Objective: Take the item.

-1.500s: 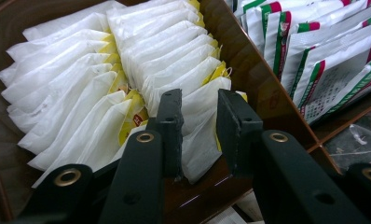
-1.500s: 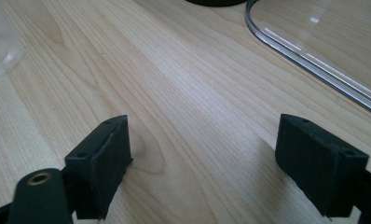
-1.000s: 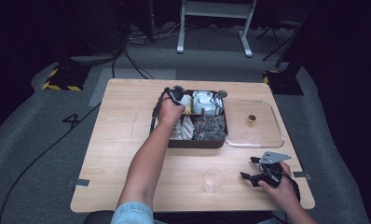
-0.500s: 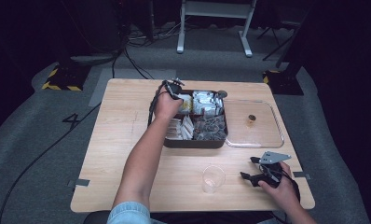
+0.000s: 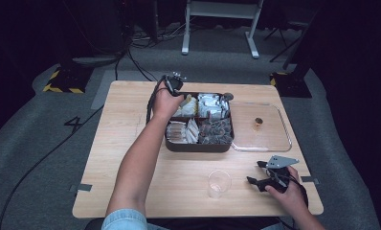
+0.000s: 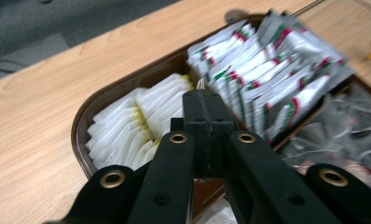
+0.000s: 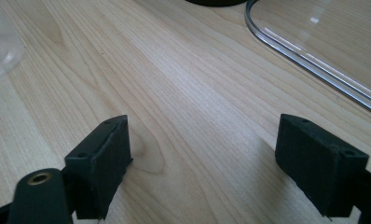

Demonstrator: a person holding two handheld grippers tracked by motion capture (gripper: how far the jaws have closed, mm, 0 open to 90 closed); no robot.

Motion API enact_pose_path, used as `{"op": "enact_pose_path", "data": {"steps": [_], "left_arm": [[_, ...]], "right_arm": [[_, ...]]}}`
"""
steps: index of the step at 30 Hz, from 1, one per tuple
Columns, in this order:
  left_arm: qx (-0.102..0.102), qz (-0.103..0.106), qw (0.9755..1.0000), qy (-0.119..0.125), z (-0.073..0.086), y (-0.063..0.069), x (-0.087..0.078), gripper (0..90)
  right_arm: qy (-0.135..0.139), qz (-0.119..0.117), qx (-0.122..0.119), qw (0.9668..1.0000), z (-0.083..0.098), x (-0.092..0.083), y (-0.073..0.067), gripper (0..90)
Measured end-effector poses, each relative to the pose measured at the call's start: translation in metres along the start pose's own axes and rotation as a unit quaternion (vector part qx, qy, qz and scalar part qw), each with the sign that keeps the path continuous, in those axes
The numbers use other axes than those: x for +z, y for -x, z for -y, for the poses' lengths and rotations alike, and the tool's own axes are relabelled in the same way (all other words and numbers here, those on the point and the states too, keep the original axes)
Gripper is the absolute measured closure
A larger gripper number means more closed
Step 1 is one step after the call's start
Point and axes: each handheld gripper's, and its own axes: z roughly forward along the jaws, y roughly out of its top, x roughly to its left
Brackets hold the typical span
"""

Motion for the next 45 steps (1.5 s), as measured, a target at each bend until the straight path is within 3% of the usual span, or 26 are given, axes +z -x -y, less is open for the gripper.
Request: {"op": "enact_pose_path", "data": {"steps": [1, 2, 12, 15, 22, 23, 24, 26, 27, 30, 31, 33, 34, 35, 38, 39, 41, 42, 45], "left_arm": [[-0.001, 0.003, 1.0, 0.005, -0.001, 0.002, -0.003, 90.0], [0.017, -0.001, 0.9998, 0.009, -0.002, 0.004, -0.011, 90.0], [0.041, 0.031, 0.9979, 0.039, -0.004, 0.018, -0.046, 90.0], [0.067, 0.044, 0.9959, 0.042, -0.003, 0.031, -0.061, 90.0], [0.086, 0.07, 0.9921, 0.058, 0.001, 0.051, -0.081, 90.0], [0.097, 0.079, 0.9901, 0.064, 0.002, 0.057, -0.087, 90.0], [0.097, 0.079, 0.9901, 0.064, 0.002, 0.057, -0.087, 90.0], [0.117, 0.094, 0.9861, 0.07, 0.006, 0.067, -0.098, 90.0], [0.117, 0.094, 0.9861, 0.07, 0.006, 0.067, -0.098, 90.0], [0.135, 0.112, 0.9811, 0.08, 0.011, 0.079, -0.113, 90.0], [0.135, 0.112, 0.9811, 0.08, 0.011, 0.079, -0.113, 90.0], [0.144, 0.13, 0.9768, 0.09, 0.015, 0.088, -0.123, 90.0], [0.144, 0.13, 0.9768, 0.09, 0.015, 0.088, -0.123, 90.0], [0.154, 0.141, 0.9736, 0.093, 0.017, 0.095, -0.129, 90.0], [0.168, 0.161, 0.9675, 0.098, 0.022, 0.105, -0.136, 90.0], [0.168, 0.161, 0.9675, 0.098, 0.022, 0.105, -0.136, 90.0], [0.182, 0.174, 0.9624, 0.101, 0.028, 0.115, -0.141, 90.0], [0.182, 0.174, 0.9624, 0.101, 0.028, 0.115, -0.141, 90.0], [0.195, 0.188, 0.9571, 0.103, 0.034, 0.125, -0.143, 90.0]], "right_arm": [[-0.001, 0.0, -0.001, 1.0, 0.0, 0.0, 0.0, 18.4], [-0.001, 0.0, -0.001, 1.0, 0.0, 0.0, 0.0, 18.3], [0.0, 0.0, -0.001, 1.0, 0.0, 0.0, 0.0, 18.4], [0.0, 0.0, -0.001, 1.0, 0.0, 0.0, 0.0, 18.4], [0.0, -0.001, -0.001, 1.0, 0.0, 0.0, 0.0, 18.4], [0.0, -0.001, -0.001, 1.0, 0.0, 0.0, 0.0, 18.4], [0.0, -0.001, -0.001, 1.0, 0.0, 0.0, 0.0, 18.4], [-0.001, -0.001, -0.002, 1.0, 0.0, 0.0, 0.001, 18.5], [-0.001, -0.001, -0.002, 1.0, 0.0, 0.0, 0.001, 18.5], [-0.001, -0.001, 0.0, 1.0, -0.001, 0.001, 0.0, 18.4], [-0.001, -0.001, 0.0, 1.0, -0.001, 0.001, 0.0, 18.4], [-0.001, -0.001, -0.001, 1.0, -0.001, 0.001, 0.0, 18.4], [-0.001, -0.001, -0.001, 1.0, -0.001, 0.001, 0.0, 18.4], [-0.001, 0.0, -0.001, 1.0, -0.001, 0.001, 0.0, 18.4], [0.0, 0.0, -0.002, 1.0, -0.001, 0.002, 0.001, 18.4], [0.0, 0.0, -0.002, 1.0, -0.001, 0.002, 0.001, 18.4], [0.0, 0.0, -0.002, 1.0, -0.001, 0.002, 0.0, 18.4], [0.0, 0.0, -0.002, 1.0, -0.001, 0.002, 0.0, 18.4], [0.0, 0.0, -0.002, 1.0, -0.001, 0.002, 0.0, 18.4]]}}
